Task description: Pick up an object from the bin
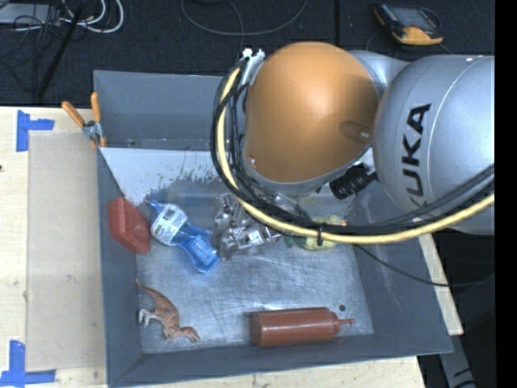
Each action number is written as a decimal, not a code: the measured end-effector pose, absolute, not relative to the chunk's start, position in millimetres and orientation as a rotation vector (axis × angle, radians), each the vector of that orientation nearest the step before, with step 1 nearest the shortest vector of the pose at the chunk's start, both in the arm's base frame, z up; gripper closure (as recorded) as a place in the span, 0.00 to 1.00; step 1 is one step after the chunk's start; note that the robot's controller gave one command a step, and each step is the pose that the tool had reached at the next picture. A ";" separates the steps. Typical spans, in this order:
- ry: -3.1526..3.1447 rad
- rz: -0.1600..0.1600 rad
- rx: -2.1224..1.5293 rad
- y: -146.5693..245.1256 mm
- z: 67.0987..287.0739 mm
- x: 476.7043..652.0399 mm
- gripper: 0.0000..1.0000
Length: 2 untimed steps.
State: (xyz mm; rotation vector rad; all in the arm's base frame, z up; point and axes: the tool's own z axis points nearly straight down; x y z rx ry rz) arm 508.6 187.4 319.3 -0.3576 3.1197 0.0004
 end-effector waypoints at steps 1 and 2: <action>3.121 0.004 -0.221 172.7 298.7 519.4 1.00; 3.130 0.001 -0.244 167.2 234.0 510.1 1.00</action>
Offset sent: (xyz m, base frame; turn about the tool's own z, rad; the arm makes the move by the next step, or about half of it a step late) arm -0.0113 -0.0240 -0.1591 0.0614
